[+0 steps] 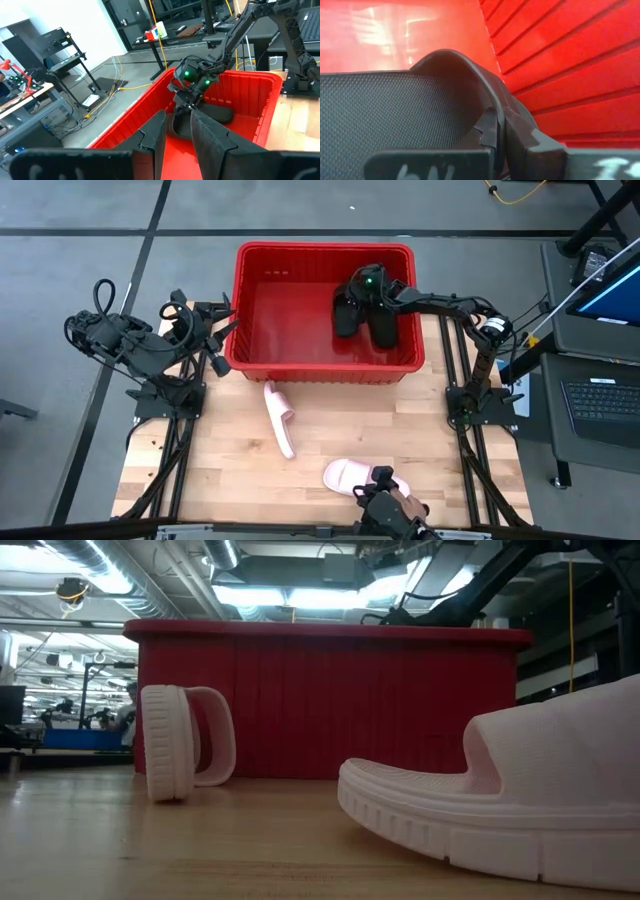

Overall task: Pick and place slides into bin
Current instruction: Put the black slide into the red bin

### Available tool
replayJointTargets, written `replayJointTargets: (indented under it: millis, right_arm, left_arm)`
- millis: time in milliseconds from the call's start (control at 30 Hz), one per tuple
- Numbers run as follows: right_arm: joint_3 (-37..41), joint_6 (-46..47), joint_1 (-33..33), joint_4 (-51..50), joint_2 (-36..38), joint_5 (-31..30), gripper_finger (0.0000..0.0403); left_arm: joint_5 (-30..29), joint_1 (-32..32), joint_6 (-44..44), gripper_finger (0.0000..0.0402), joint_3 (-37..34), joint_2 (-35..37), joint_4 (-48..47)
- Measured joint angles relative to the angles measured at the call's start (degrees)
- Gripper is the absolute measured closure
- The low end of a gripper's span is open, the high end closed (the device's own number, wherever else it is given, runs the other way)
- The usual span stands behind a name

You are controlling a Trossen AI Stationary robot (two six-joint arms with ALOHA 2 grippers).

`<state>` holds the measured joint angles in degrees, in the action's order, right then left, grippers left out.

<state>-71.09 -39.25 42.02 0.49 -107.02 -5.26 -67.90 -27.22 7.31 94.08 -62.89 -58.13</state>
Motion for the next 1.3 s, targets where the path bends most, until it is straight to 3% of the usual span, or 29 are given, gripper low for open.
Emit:
replayJointTargets:
  millis: [467, 833, 1300]
  right_arm:
    - [0.0, -0.24, 0.12, -1.11, 0.0, -0.25, 0.0384]
    - [0.13, 0.22, 0.13, -2.69, 0.0, -0.24, 0.0297]
    - [0.15, 3.65, 0.13, -5.41, 0.0, -0.24, 0.0285]
  left_arm:
    - [0.0, -0.02, 0.0, 0.0315, 0.01, 0.0, 0.01]
    - [0.17, -0.02, -0.02, 0.0315, 0.02, 0.0, 0.0]
    - [1.07, -0.01, -0.07, 0.0315, 0.01, 0.0, 0.0]
